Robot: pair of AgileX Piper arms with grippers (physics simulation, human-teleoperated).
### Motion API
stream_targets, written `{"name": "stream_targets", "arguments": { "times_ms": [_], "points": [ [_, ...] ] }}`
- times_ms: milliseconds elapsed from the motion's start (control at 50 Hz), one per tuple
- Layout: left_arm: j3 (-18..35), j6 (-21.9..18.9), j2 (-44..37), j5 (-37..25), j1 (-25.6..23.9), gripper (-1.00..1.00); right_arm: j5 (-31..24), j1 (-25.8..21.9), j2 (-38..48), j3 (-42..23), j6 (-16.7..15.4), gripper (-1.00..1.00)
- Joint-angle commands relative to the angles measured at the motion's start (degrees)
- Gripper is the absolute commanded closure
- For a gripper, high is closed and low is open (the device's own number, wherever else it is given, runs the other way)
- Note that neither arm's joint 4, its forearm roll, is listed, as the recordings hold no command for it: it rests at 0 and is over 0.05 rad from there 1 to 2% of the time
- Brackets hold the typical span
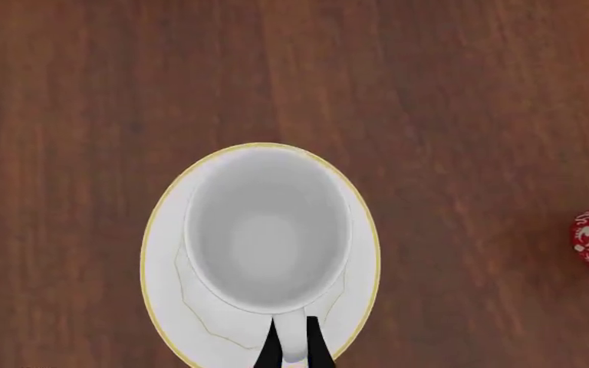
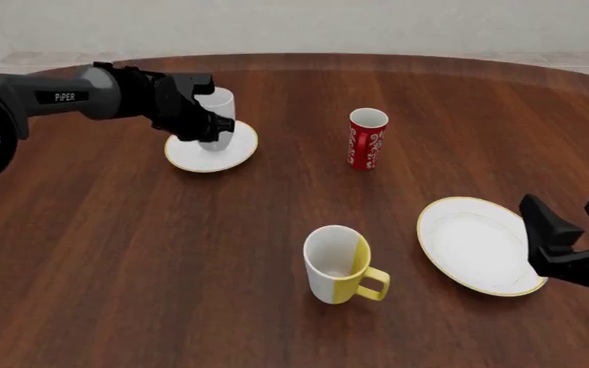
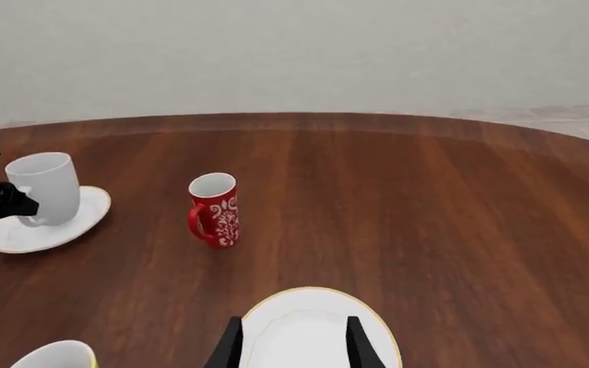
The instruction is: Put the white mug on the left plate.
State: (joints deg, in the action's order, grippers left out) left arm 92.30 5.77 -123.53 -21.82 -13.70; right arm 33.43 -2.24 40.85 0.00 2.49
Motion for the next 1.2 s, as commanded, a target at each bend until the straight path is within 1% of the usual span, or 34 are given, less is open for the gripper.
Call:
{"name": "stream_targets", "arguments": {
  "times_ms": [20, 80, 160, 200, 320, 480, 520, 560, 580, 740, 880, 1000, 1020, 1140, 1200],
  "points": [
    [-0.13, 0.02, 0.03, 0.03, -0.06, 1.00, 1.76, -0.10, 1.73, 0.00, -0.02, -1.00],
    [0.05, 0.03, -0.45, -0.07, 0.13, 1.00, 1.71, -0.13, 1.69, 0.00, -0.02, -1.00],
    [0.18, 0.04, -0.96, 0.00, 0.14, 1.00, 4.44, -0.20, 4.48, 0.00, -0.04, -1.00],
    [0.36, -0.16, -1.18, -0.01, 0.30, 1.00, 4.75, -0.26, 4.71, 0.00, -0.03, -1.00],
    [0.38, -0.08, -1.06, -0.18, 0.18, 1.00, 2.45, -0.26, 2.26, 0.00, -0.06, -1.00],
    [-0.01, 0.54, -0.54, 0.05, 0.56, 1.00, 0.84, -0.30, 0.62, 0.00, -0.06, -1.00],
    [-0.09, 0.05, -0.50, 0.09, 0.83, 1.00, 0.55, -0.26, 0.34, 0.00, -0.08, -1.00],
    [-0.21, 0.49, -0.47, 0.12, 0.68, 1.00, 0.28, -0.26, 0.09, 0.00, -0.07, -1.00],
    [-0.33, 0.03, -0.46, 0.28, 0.93, 1.00, -0.57, -0.25, -0.77, 0.00, -0.04, -1.00],
    [-0.86, 0.33, -0.40, 0.41, 0.45, 1.00, -2.42, -0.30, -2.59, 0.00, -0.07, -1.00],
    [-0.76, 0.25, -0.56, 0.32, 0.33, 1.00, -0.47, -0.23, -0.58, 0.00, 0.03, -1.00],
    [-0.49, 0.22, -0.92, 0.05, 0.42, 1.00, -0.48, -0.26, -0.62, 0.00, 0.08, -1.00],
    [-0.50, 0.51, -1.01, 0.03, 0.30, -1.00, -0.46, -0.27, -0.61, 0.00, 0.11, -1.00],
    [-0.43, 0.30, -1.30, 0.03, 0.71, -1.00, -0.10, -0.31, -0.20, 0.00, 0.14, -1.00],
    [-0.38, 0.46, -1.42, -0.06, 0.79, -1.00, -1.12, -0.38, -1.30, 0.00, 0.19, -1.00]
  ]
}}
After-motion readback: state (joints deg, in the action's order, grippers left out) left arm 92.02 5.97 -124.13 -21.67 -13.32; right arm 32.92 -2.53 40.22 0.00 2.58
